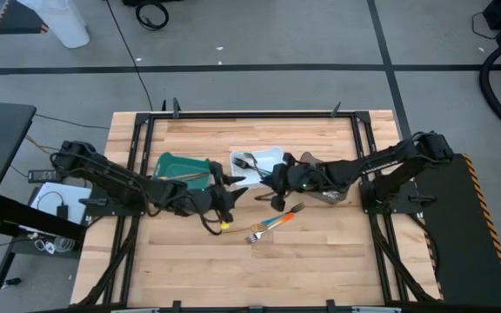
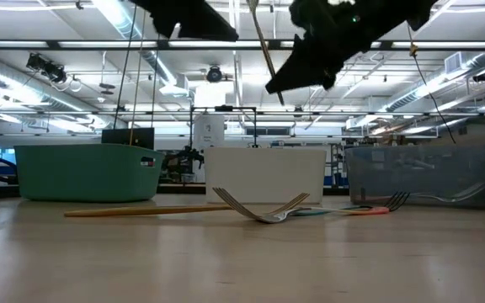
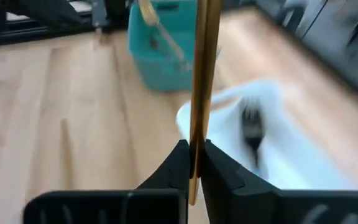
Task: Sort silverware by color (type)
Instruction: Put the gold fork into the green bin
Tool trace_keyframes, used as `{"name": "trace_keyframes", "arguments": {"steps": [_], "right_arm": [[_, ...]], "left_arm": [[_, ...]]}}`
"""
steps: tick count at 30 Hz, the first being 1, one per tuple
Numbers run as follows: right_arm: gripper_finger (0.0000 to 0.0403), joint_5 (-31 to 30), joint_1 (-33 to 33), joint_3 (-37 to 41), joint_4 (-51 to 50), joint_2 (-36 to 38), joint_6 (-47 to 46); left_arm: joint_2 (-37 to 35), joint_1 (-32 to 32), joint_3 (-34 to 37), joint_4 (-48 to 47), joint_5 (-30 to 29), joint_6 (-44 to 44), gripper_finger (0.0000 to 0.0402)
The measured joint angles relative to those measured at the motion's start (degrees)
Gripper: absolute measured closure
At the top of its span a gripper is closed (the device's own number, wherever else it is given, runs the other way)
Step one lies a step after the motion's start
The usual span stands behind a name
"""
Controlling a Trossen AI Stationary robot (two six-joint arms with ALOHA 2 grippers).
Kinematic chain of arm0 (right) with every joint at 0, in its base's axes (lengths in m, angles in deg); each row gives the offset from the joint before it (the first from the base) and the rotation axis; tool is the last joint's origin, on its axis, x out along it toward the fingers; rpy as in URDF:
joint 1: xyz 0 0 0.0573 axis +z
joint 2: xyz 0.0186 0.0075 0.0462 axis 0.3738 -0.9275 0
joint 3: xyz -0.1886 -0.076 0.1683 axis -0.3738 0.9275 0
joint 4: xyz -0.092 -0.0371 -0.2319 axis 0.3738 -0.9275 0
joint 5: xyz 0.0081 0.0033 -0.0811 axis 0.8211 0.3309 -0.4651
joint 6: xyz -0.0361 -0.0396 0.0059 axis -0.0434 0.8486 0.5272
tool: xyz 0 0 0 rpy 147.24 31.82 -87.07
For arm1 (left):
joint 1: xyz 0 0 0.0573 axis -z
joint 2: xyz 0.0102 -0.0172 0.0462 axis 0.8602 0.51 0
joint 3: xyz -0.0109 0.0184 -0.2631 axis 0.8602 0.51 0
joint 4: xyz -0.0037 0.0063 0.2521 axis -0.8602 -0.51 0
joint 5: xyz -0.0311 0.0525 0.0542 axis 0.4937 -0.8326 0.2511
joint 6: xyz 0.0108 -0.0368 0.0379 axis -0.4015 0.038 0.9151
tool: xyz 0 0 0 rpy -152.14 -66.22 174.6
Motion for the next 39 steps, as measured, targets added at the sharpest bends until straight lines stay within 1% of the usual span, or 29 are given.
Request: {"name": "trace_keyframes", "arguments": {"steps": [5, 8, 12, 14, 17, 22, 26, 30, 33, 36, 39], "right_arm": [[0.0361, 11.69, -3.17, 0.0, -3.63, 0.0, -11.65], [0.0363, 18.3, -4.42, 0.0, -3.94, -0.02, -14.87], [0.0368, 26.46, -5.95, 0.0, -3.78, -0.02, -18.03], [0.0368, 29.95, -6.73, 0.0, -3.78, -0.02, -19.97], [0.0368, 34.32, -7.68, 0.0, -4.04, -0.02, -22.69], [0.0368, 40.56, -8.77, 0.0, -4.31, -0.02, -27.48], [0.0368, 43.16, -9.36, 0.0, -4.11, -0.02, -29.53], [0.0368, 43.77, -9.31, 0.0, -3.68, -0.02, -29.97], [0.0368, 44.49, -9.32, 0.0, -2.85, -0.04, -30.0], [0.0368, 44.58, -9.29, 0.0, -2.14, -0.04, -30.0], [0.0368, 44.6, -9.4, 0.0, -2.22, -0.07, -29.96]], "left_arm": [[2.23, 0.2, -0.11, -0.41, -0.9, 13.54, 0.0241], [4.22, 0.18, -0.11, 0.04, -0.97, 22.34, 0.0242], [7.93, 0.12, -0.05, 1.9, -1.43, 37.25, 0.0242], [9.74, 0.04, -0.04, 4.19, -2.56, 44.47, 0.0242], [12.42, 0.0, -0.04, 10.52, -5.94, 53.97, 0.0242], [15.35, -0.23, -0.04, 21.32, -6.34, 68.24, 0.0242], [16.38, -0.99, -0.06, 23.57, -5.84, 74.38, 0.0242], [16.85, -2.0, -0.04, 23.48, -5.27, 77.65, 0.0242], [16.85, -2.27, -0.04, 23.69, -3.91, 78.46, 0.0244], [16.85, -2.27, -0.04, 24.15, -2.68, 79.18, 0.0255], [16.85, -2.3, -0.04, 24.13, -1.99, 79.59, 0.0275]]}}
